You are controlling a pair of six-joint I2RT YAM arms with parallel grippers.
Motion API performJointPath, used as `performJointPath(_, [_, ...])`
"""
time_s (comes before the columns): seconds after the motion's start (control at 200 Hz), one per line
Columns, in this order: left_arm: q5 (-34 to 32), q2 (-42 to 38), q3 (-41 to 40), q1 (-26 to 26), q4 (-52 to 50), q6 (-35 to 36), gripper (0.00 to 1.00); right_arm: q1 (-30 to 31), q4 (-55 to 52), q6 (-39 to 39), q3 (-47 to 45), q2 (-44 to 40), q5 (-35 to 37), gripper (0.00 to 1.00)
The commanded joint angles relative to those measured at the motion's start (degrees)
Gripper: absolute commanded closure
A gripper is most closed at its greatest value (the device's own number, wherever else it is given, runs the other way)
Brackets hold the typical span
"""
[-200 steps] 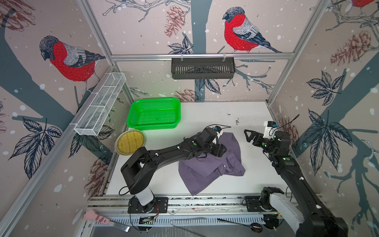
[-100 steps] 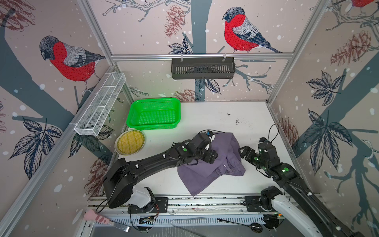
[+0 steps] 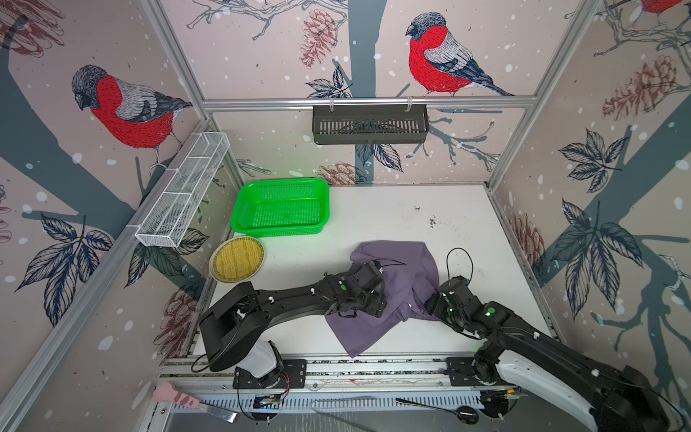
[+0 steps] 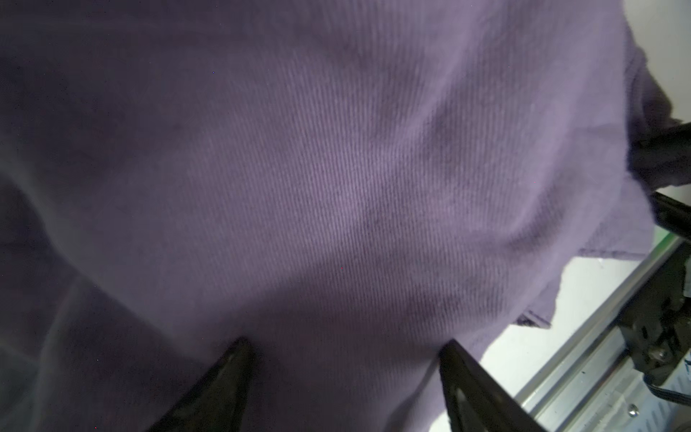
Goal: Fold and stack the trousers
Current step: Flatten out the trousers at the center of the table.
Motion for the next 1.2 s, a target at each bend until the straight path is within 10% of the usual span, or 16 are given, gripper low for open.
performJointPath(0.0, [0.4, 2.06, -0.04, -0.1, 0.79, 1.51, 0.29, -0.24, 4.48, -0.86, -0.44, 1.02, 3.34, 0.42])
performJointPath(0.12, [-2.09, 3.71, 1.57, -0.12, -2.8, 1.71, 0.54, -1.39, 5.57, -2.08, -0.74, 0.38, 4.73, 0.74])
performJointPath(0.35, [-10.32, -0.46, 3.56, 0.11, -8.28, 0.02, 1.0, -5.02, 4.12, -5.82, 1.16, -0.28, 6.93, 0.95])
performJointPath(0.705, [-18.62, -11.26, 6.49, 7.25, -18.04, 3.52, 1.0, -21.74, 0.07, -19.86, 10.37, -2.86, 10.62, 0.96])
performJointPath(1.196, [-28.2, -28.78, 17.89, 33.04, -26.21, 14.16, 1.0, -37.5, 7.44, -49.61, 42.67, 11.95, 10.38, 0.96])
